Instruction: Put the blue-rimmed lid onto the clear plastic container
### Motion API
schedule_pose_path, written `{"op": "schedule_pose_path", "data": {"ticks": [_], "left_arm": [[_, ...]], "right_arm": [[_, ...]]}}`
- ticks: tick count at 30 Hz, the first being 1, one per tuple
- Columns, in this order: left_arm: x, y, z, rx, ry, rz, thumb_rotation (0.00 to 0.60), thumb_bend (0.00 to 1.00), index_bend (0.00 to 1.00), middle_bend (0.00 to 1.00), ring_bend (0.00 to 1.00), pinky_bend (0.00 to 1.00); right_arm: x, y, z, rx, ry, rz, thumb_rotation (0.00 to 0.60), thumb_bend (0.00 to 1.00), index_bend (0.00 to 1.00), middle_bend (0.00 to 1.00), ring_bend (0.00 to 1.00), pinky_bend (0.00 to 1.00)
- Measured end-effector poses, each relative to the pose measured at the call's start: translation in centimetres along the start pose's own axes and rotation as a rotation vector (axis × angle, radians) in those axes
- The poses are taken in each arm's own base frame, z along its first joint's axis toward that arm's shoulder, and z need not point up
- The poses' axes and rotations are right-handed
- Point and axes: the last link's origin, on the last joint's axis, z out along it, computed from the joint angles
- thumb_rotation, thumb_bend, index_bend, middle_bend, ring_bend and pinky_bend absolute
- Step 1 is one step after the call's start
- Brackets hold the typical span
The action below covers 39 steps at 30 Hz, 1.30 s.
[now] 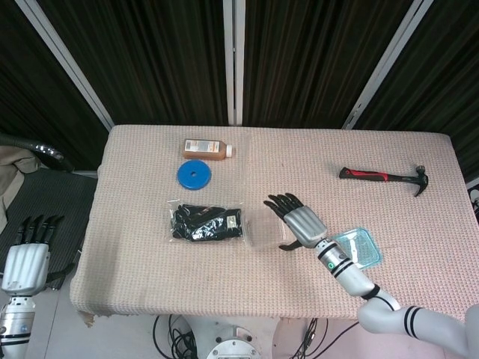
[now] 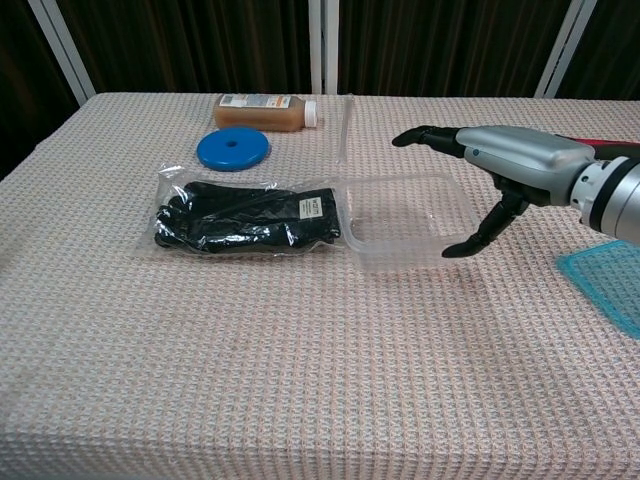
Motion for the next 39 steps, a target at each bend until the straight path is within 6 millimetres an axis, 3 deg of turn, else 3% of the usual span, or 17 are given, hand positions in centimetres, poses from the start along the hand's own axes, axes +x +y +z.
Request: {"op": "schedule_pose_path", "data": {"ticks": [5,11,17,24,27,33,39], "left_arm": [[0.0,0.0,0.1,-0.001,0.002,-0.001,0.600,0.03,0.14,0.12,0.05,0.00],[-0.1,0.0,0.1,-0.004,0.001,-0.003,0.600,0.03,0.14,0.12,0.05,0.00],[-0.1,0.0,0.0,-0.003,0.001,-0.003,0.600,0.03,0.14,0.12,0.05,0.00],[-0.1,0.6,0.3,-0.021,0.001,0.002,0.600,0.03,0.14,0.12,0.05,0.00],[0.0,1.1,0.3,-0.034,0.004,0.003,0.600,0.03,0.14,0.12,0.05,0.00],[0.5,1.6,0.2,-0.039,0.013,0.008,0.600,0.03,0.14,0.12,0.05,0.00],[0.4,1.6,-0.2,-0.031,0.005,0.009,0.600,0.03,0.14,0.12,0.05,0.00]], "right_arm": [[0.5,0.5,1.0,-0.026,0.005,-0.014,0.600,0.00,0.00,0.00,0.00,0.00],[1.2,1.6,-0.1,-0.049,-0.008,-0.032,0.600,0.00,0.00,0.00,0.00,0.00],[2.6,3.7,-4.9,-0.082,-0.017,-0.034,0.600,0.00,0.00,0.00,0.00,0.00],[3.8,7.4,-14.8,-0.174,-0.089,-0.089,0.600,0.00,0.00,0.02,0.00,0.00],[3.2,8.3,-17.5,-0.196,-0.128,-0.125,0.600,0.00,0.00,0.04,0.00,0.00],[2.7,10.8,-18.7,-0.229,-0.169,-0.221,0.600,0.00,0.00,0.04,0.00,0.00],[1.5,12.3,-18.2,-0.242,-0.200,-0.251,0.600,0.00,0.00,0.04,0.00,0.00]]}}
